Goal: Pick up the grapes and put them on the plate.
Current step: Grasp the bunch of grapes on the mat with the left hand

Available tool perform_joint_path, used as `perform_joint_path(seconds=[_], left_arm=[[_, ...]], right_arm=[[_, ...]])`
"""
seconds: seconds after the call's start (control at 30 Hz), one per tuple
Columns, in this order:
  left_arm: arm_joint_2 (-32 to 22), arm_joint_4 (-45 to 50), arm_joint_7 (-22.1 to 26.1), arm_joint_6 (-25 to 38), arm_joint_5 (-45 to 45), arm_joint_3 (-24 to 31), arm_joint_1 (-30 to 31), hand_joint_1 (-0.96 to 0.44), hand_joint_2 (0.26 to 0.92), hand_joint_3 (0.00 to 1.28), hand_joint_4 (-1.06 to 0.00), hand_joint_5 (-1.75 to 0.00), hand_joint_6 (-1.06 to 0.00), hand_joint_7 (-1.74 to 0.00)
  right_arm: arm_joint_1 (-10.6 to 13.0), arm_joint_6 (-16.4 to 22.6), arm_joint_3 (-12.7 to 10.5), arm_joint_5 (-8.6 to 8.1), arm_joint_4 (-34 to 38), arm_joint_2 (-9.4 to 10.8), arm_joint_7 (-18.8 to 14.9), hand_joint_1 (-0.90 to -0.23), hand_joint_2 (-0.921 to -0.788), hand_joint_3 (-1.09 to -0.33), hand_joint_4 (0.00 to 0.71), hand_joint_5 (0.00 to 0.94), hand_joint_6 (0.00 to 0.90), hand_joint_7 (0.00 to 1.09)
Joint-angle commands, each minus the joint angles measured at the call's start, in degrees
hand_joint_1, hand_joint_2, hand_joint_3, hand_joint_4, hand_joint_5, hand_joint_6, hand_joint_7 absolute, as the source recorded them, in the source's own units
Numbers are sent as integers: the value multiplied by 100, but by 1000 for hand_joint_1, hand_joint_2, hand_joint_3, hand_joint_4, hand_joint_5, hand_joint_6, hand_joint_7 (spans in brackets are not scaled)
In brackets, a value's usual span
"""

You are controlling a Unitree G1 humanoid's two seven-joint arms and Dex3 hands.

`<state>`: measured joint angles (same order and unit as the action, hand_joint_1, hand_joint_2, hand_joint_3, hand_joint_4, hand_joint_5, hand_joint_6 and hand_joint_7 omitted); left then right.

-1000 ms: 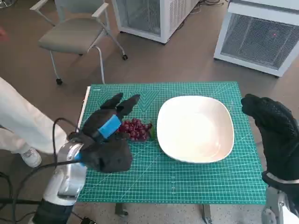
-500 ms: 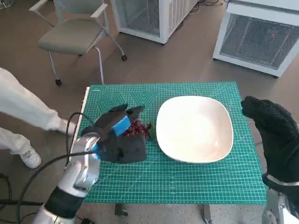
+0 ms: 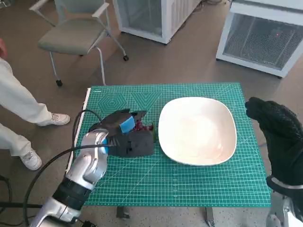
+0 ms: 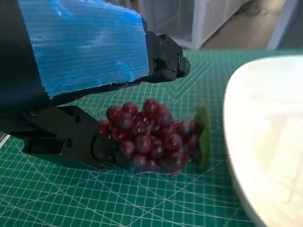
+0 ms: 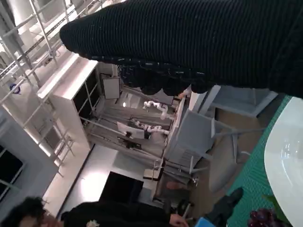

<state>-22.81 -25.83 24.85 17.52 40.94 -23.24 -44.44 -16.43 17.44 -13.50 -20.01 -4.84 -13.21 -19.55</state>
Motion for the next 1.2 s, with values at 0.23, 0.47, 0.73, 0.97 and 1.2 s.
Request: perform_joint_path(seconds=[0.23, 0.47, 0.73, 0.97, 1.2], left_arm=[[230, -1160, -313, -118, -39, -153, -563, 97, 836, 0, -147, -1, -275, -1], [527, -2231, -708, -180, -36, -270, -1030, 96, 836, 0, -146, -1, -275, -1], [939, -3639, -1276, -321, -8, -479, -1567, 81, 834, 0, -153, -3, -277, -1], [1192, -4410, -1468, -429, -82, -549, -1827, 62, 831, 0, -129, 0, -279, -3], [1340, -4748, -1391, -441, -95, -614, -1976, 69, 827, 0, -93, 0, -232, 0]], right_arm=[[151, -47, 4, 13, 16, 35, 51, -627, -921, -699, 361, 6, -1, 714], [126, -19, 2, 33, 68, 10, 32, -623, -921, -698, 362, 7, -1, 716], [122, 9, 27, 54, 93, 0, 9, -620, -921, -698, 363, 7, -1, 713], [100, 50, 26, 74, 162, -22, 4, -620, -921, -700, 364, 8, -1, 709], [123, 35, 27, 61, 129, -32, 11, -619, -921, -700, 365, 8, -1, 708]])
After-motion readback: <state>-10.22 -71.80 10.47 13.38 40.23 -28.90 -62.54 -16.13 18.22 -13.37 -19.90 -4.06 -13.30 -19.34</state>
